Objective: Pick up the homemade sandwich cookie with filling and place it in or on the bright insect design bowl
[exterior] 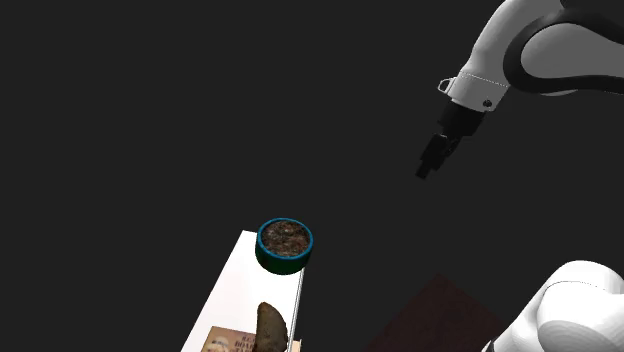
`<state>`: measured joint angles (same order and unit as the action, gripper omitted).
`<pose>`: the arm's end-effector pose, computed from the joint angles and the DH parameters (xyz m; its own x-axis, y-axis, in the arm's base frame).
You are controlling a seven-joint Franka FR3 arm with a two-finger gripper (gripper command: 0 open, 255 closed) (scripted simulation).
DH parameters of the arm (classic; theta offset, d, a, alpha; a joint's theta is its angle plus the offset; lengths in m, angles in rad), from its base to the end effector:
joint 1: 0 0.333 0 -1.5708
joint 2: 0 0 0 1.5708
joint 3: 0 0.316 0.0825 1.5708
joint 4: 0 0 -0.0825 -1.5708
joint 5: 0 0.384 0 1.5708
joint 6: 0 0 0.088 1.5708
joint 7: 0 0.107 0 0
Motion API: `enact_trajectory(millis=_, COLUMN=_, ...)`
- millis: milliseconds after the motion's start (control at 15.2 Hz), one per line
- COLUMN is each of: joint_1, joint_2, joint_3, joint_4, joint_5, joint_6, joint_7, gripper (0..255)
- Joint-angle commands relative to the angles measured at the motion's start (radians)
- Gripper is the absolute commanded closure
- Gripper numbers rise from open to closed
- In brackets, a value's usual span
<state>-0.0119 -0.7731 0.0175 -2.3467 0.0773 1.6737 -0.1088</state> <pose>0.3209 0.0110 0.6007 0.9891 0.1023 0.1061 0.1084 -0.9926 -0.0538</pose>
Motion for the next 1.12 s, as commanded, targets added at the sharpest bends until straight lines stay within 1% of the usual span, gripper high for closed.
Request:
enact_trajectory(millis=0, joint_1=0.000, joint_2=0.000, joint_3=0.000, joint_4=0.000, joint_5=0.000, joint_6=0.000, joint_7=0.000, gripper=0)
enact_trajectory(millis=264, joint_1=0.008, joint_2=0.022, joint_3=0.120, joint_4=-0.048, joint_5=0.022, joint_6=0.060, joint_7=0.142, gripper=0)
enact_trajectory(millis=528, joint_1=0.012, joint_2=0.079, joint_3=0.241, joint_4=-0.069, joint_5=0.039, joint_6=0.122, joint_7=0.286, gripper=0)
enact_trajectory(millis=792, joint_1=0.007, joint_2=0.169, joint_3=0.363, joint_4=-0.064, joint_5=0.042, joint_6=0.183, joint_7=0.436, gripper=0)
enact_trajectory(millis=1056, joint_1=-0.013, joint_2=0.291, joint_3=0.487, joint_4=-0.032, joint_5=0.019, joint_6=0.239, joint_7=0.597, gripper=0)
